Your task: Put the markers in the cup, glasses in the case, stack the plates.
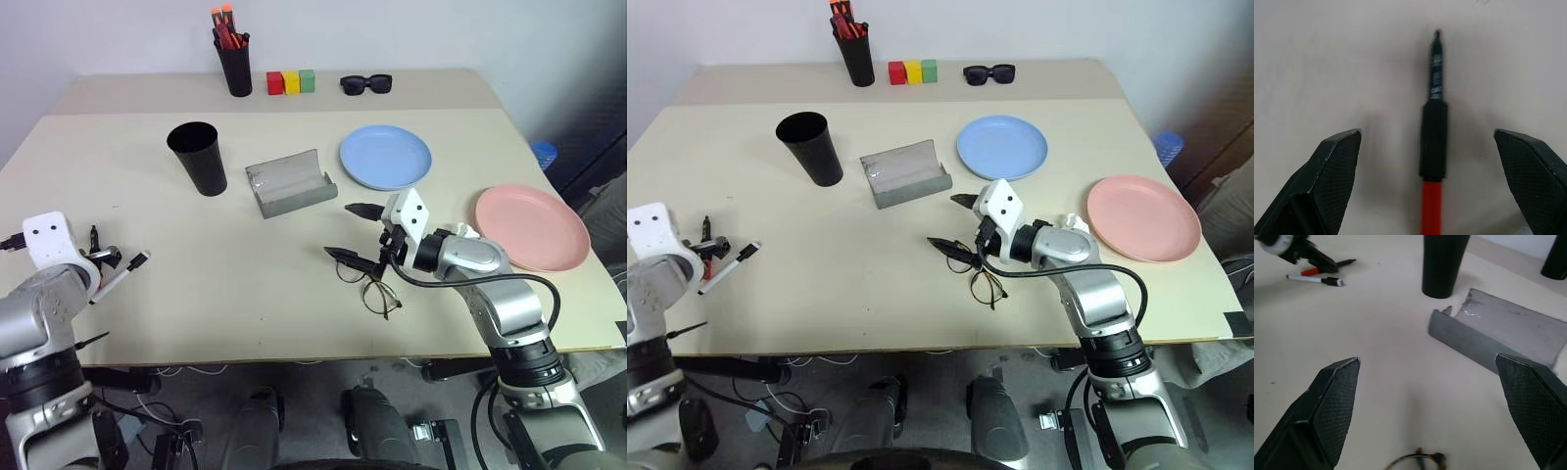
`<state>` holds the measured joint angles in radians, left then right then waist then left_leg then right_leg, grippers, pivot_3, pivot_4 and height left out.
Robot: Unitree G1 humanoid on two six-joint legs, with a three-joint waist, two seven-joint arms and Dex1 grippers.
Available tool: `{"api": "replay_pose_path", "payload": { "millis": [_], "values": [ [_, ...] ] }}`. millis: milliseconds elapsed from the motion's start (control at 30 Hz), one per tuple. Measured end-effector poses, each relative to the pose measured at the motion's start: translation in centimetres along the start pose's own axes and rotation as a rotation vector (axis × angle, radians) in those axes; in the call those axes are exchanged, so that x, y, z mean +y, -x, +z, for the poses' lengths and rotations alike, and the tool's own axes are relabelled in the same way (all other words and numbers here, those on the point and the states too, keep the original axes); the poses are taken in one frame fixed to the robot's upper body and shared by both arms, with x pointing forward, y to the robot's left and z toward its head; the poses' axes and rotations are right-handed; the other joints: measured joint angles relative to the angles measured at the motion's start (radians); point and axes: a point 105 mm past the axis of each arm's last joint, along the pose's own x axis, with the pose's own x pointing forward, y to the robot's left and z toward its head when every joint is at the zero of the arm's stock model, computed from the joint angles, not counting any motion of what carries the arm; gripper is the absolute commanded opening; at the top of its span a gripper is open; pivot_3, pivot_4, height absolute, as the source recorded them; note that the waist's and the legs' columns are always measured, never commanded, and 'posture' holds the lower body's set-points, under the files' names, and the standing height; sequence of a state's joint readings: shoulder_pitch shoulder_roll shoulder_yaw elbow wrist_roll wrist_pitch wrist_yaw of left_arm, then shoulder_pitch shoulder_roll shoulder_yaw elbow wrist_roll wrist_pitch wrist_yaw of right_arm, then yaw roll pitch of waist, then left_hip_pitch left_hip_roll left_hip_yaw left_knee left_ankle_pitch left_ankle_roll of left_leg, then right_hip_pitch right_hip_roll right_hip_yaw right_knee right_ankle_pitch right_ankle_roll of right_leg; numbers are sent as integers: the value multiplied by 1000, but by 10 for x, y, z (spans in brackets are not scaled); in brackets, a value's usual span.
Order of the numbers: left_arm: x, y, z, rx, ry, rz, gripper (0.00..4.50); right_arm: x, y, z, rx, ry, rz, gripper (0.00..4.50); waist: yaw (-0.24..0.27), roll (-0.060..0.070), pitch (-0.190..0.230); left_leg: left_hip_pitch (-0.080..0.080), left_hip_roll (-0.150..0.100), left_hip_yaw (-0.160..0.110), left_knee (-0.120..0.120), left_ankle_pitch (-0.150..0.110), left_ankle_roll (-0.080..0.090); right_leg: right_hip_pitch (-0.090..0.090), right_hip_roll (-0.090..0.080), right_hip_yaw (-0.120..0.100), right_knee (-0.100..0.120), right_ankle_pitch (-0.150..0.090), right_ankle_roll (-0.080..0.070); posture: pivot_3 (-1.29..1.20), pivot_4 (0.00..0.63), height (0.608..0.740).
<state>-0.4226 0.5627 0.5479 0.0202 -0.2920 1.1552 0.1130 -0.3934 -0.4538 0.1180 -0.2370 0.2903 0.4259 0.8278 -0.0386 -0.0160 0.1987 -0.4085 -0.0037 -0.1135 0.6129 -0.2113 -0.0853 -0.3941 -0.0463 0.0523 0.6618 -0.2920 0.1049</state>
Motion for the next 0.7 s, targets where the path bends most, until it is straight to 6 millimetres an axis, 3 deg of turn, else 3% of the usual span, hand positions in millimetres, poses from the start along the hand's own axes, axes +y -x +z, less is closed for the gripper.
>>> {"api": "replay_pose_path", "payload": {
  "millis": [100,200,433,467,600,667,700],
  "values": [
    [-6,-7,6,35,24,8,4456,5,-2,-1,5,-6,9,4500,-1,0,0,0,0,0,0,0,0,0,0,0,1,0,0,0,150,740],
    [-9,-11,7,50,47,-3,3638,5,-2,0,3,-5,-2,4500,-2,0,0,1,0,0,0,1,-1,0,0,0,2,0,0,0,150,740],
    [-19,-13,7,59,115,-49,179,6,-2,-2,1,-14,-14,4500,-7,0,0,2,0,0,0,1,-1,0,0,0,3,0,0,0,150,740],
    [-17,-13,8,54,128,-47,9,6,-2,-2,1,-14,-15,4500,-8,0,0,2,0,0,0,1,-1,0,0,0,3,0,0,0,150,740],
    [-13,-14,9,-38,77,-29,11,6,-2,-2,0,-14,-16,4500,-5,0,0,1,0,0,0,1,-2,0,0,0,3,0,0,0,150,740],
    [-16,-11,28,-178,67,-26,11,6,-2,0,-6,-15,-16,4500,0,-2,0,0,0,0,0,1,-2,-1,-1,0,2,0,0,0,150,740],
    [-20,-4,49,-315,60,-31,11,6,-4,3,-23,-20,-13,4500,6,-3,0,-1,0,-1,0,2,-3,-2,-1,0,2,0,0,0,150,740]
  ]
}}
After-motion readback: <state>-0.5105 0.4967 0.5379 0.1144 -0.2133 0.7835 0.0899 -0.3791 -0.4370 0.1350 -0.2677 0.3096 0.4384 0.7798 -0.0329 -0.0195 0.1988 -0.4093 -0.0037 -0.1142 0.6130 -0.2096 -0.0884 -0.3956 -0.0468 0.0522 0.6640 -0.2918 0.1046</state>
